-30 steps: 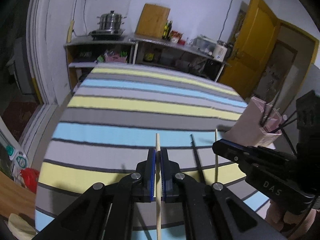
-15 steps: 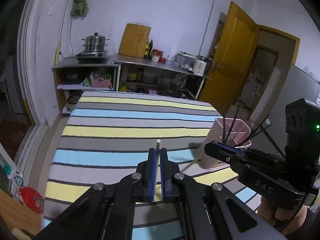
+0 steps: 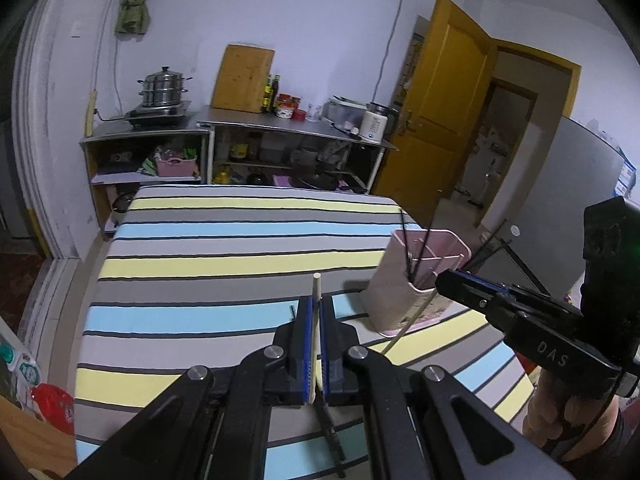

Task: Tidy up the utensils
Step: 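Carry the wooden chopsticks in both grippers over the pink basket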

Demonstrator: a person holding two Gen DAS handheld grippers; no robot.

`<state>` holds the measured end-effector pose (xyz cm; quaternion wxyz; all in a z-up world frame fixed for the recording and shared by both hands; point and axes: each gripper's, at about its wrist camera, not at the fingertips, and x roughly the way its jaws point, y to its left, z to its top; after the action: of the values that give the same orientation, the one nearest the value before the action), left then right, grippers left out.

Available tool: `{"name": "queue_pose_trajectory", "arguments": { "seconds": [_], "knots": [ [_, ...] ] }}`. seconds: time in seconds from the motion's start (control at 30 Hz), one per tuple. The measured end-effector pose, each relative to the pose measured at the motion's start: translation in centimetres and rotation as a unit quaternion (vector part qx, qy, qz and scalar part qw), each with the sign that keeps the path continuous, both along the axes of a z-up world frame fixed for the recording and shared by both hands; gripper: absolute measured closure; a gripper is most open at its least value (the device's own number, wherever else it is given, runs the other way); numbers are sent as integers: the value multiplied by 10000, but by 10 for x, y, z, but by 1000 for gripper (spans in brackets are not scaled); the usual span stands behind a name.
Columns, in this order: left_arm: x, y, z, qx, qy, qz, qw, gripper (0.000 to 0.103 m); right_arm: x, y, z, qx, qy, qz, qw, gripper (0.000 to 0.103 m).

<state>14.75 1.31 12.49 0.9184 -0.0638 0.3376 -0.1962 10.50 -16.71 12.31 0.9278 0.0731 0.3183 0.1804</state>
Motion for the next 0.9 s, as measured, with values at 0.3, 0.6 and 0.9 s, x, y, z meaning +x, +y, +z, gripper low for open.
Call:
{"name": "queue_pose_trajectory", "arguments": {
  "seconds": [0.3,0.6,0.9],
  "knots": [
    [5,-40,16,-142,-33,-493,9987,100,-17,-42,18,-28,-171,-457,9988,97],
    [23,-91,45,-275,-227,-934,9950,100,-19,-94,45,56,-436,-1003,9940,97],
    [53,-123,77,-376,-474,-1060,9925,100,-6,-124,74,113,-744,-1365,9878,97]
  ]
}}
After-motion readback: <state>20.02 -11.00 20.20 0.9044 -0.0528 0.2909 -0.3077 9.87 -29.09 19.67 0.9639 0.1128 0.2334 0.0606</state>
